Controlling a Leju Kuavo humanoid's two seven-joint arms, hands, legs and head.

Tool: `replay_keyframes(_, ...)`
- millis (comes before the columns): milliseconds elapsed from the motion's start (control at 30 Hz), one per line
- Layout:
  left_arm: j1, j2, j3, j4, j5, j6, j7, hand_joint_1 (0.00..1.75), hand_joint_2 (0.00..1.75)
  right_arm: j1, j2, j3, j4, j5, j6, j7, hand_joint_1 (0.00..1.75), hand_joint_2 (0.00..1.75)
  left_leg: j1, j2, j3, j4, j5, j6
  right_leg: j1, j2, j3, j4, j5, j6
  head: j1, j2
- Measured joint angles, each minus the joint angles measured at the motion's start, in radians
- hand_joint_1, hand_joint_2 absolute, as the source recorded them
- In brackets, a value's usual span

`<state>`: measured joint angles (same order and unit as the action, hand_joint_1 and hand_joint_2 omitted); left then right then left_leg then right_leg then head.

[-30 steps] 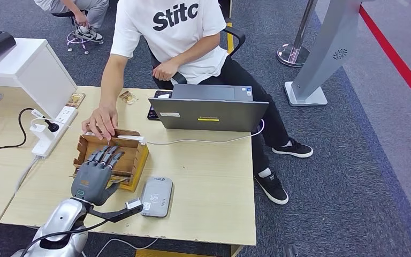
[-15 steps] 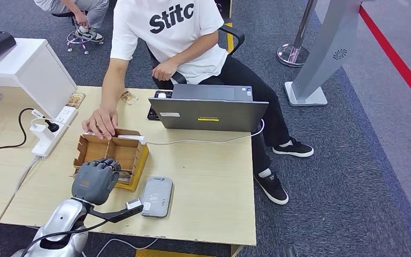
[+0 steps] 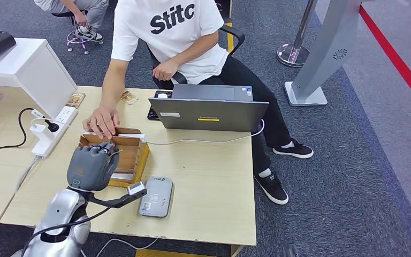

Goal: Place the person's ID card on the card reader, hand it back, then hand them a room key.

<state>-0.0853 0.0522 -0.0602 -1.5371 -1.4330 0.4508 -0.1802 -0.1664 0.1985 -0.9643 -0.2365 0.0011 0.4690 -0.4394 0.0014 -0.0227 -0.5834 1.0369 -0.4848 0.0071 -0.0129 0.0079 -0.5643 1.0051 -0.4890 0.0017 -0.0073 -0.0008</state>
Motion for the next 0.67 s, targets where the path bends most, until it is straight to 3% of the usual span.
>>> replay_keyframes(267, -0.064, -0.060, 0.033, -0.149, 0.040, -0.049, -0.012, 1.75, 1.75, 0.000, 0.000, 0.001, 0.000, 0.000, -0.003, 0.007, 0.00, 1.75, 0.000, 0.000, 0.000, 0.000, 0.000, 0.000, 0.000, 0.000, 0.000, 0.000, 0.000, 0.000, 0.000, 0.000)
replay_keyframes(667, -0.072, -0.090, 0.055, -0.171, 0.037, -0.050, -0.021, 1.75, 1.75, 0.000, 0.000, 0.001, 0.000, -0.002, -0.002, 0.010, 0.00, 1.75, 0.000, 0.000, 0.000, 0.000, 0.000, 0.000, 0.000, 0.000, 0.000, 0.000, 0.000, 0.000, 0.000, 0.000)
